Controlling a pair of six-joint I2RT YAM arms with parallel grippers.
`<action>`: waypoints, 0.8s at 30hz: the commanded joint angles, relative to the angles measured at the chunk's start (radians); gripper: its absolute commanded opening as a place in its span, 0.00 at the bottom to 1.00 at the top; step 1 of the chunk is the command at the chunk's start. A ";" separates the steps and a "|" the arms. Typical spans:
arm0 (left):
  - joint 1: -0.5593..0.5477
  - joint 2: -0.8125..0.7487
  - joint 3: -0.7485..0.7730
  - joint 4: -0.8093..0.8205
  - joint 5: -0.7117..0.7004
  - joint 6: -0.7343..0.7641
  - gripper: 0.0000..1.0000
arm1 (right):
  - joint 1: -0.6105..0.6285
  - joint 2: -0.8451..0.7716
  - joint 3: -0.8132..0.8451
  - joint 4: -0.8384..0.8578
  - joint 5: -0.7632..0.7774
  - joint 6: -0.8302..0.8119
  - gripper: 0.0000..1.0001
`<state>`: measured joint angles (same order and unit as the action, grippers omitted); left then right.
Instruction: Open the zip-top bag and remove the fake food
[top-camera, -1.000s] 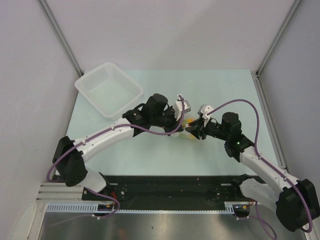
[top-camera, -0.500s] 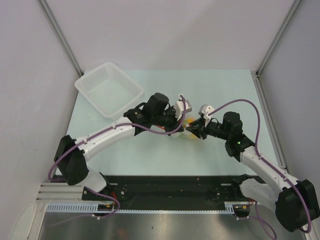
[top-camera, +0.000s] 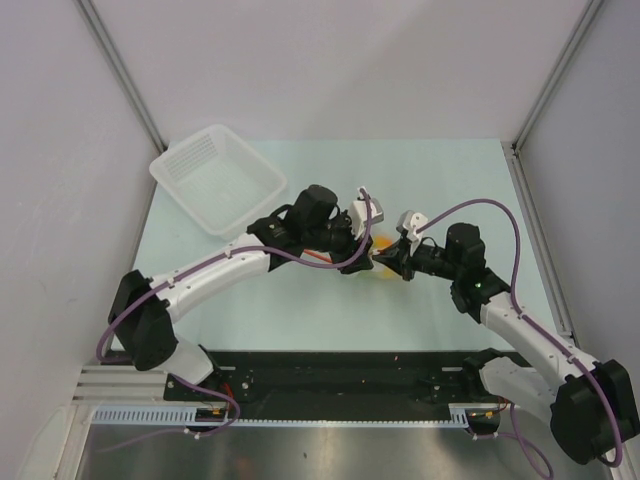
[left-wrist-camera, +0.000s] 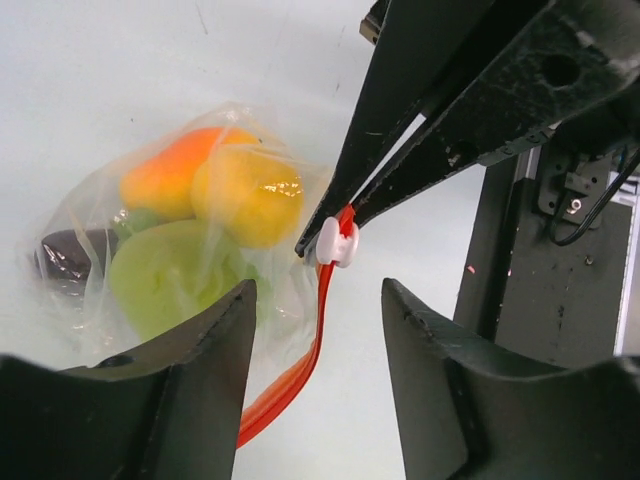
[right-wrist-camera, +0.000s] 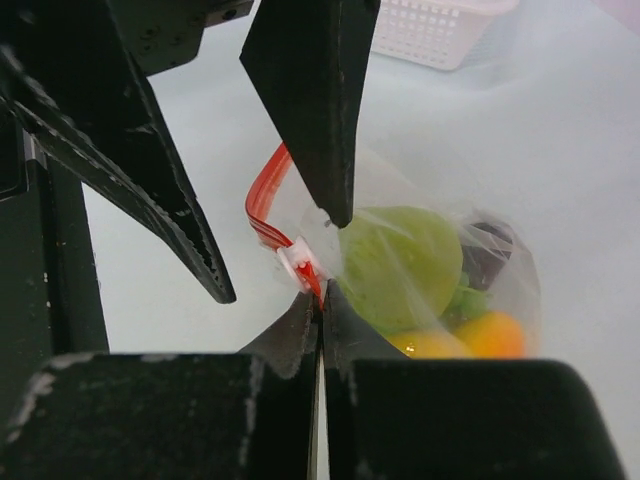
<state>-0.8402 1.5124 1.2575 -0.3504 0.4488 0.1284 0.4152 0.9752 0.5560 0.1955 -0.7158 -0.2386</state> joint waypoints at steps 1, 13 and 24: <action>0.004 -0.080 -0.030 0.126 0.001 -0.009 0.58 | -0.032 0.005 0.064 -0.030 -0.088 -0.018 0.00; -0.007 -0.087 -0.083 0.274 0.067 0.034 0.45 | -0.055 0.026 0.091 -0.047 -0.172 0.015 0.00; -0.010 -0.054 -0.072 0.264 0.116 0.042 0.42 | -0.069 0.039 0.091 -0.028 -0.205 0.050 0.00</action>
<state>-0.8459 1.4425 1.1744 -0.1135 0.5068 0.1509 0.3531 1.0077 0.6010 0.1249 -0.8825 -0.2096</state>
